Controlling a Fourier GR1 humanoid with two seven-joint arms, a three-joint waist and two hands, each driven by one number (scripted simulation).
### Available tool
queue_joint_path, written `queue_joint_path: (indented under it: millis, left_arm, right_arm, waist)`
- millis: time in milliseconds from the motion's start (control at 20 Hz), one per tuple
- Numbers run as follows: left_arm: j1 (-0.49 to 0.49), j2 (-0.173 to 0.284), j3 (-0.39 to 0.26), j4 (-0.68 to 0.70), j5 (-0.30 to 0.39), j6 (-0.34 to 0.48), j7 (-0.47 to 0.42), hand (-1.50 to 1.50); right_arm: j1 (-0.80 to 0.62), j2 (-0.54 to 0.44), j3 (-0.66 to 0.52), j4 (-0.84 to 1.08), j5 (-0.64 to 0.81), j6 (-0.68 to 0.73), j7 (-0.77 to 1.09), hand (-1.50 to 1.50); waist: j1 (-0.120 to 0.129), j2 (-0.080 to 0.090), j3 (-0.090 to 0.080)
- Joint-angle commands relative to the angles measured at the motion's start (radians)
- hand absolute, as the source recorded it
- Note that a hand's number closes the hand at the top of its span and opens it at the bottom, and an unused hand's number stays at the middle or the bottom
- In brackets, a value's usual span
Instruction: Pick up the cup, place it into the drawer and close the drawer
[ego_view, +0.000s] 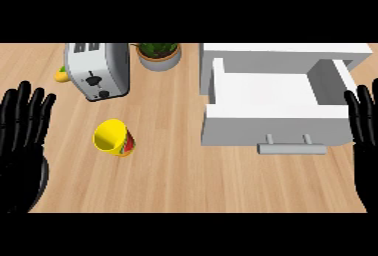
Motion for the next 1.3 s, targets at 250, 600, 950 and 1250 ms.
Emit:
queue_joint_path:
  millis: [250, 600, 950, 1250]
  left_arm:
    - [-0.021, 0.059, -0.062, 0.007, 0.216, -0.236, -0.014, -1.5]
    - [0.002, 0.026, 0.028, 0.113, 0.453, -0.253, 0.114, -1.5]
    - [-0.002, 0.031, 0.09, 0.269, 0.391, -0.27, 0.042, -1.5]
    - [-0.01, 0.066, 0.152, 0.464, 0.305, -0.302, -0.085, -1.5]
  right_arm:
    - [-0.007, 0.004, -0.007, 0.031, 0.018, -0.003, -0.01, -1.5]
    - [-0.027, -0.055, 0.01, 0.105, 0.037, 0.081, 0.028, -1.5]
    - [0.014, -0.02, 0.027, 0.055, 0.066, 0.085, 0.012, -1.5]
    - [-0.046, -0.043, -0.021, 0.084, 0.018, 0.116, 0.046, -1.5]
  waist:
    - [0.004, -0.008, 0.027]
    - [0.007, -0.008, 0.027]
    - [0.003, -0.008, 0.027]
    - [0.002, -0.008, 0.027]
